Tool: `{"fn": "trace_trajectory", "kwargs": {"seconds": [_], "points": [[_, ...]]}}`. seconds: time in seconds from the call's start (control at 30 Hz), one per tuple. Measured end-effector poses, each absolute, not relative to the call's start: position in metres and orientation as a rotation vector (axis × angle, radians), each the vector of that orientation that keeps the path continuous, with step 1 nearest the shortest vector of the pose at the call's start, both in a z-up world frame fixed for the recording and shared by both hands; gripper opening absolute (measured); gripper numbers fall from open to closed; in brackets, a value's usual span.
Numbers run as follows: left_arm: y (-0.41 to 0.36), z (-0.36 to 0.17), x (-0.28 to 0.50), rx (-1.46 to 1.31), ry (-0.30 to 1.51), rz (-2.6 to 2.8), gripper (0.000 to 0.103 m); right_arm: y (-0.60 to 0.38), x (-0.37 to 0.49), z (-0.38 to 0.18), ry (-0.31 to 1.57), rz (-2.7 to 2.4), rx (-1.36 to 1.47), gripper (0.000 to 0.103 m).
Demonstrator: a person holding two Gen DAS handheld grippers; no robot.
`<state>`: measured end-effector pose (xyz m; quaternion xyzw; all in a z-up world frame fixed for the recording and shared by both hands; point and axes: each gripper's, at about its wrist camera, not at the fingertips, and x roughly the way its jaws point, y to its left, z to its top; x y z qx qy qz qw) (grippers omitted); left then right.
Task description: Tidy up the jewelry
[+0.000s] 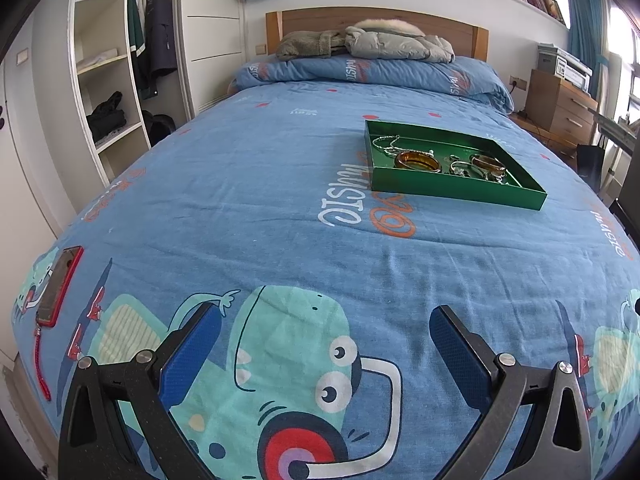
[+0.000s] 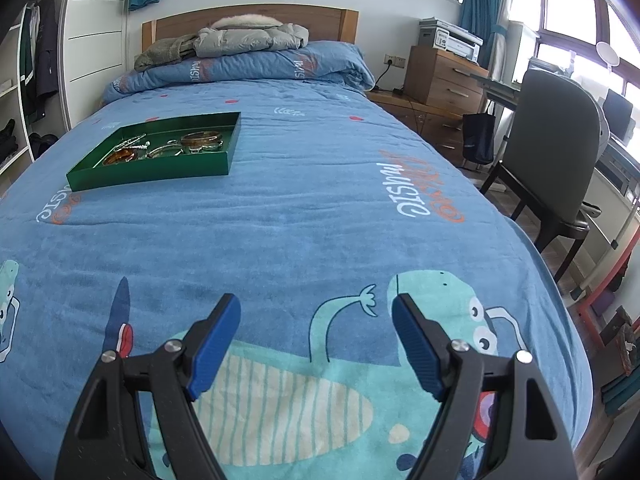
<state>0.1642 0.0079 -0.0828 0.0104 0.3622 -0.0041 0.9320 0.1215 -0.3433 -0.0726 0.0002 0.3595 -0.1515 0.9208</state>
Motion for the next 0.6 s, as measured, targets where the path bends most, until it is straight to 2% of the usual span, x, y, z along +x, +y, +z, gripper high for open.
{"fn": "trace_trajectory", "kwargs": {"seconds": [0.6], "points": [[0.0062, -0.0882, 0.1679, 0.031, 0.75, -0.003, 0.102, -0.3444, 0.1229, -0.0719, 0.746, -0.308, -0.003, 0.077]]}}
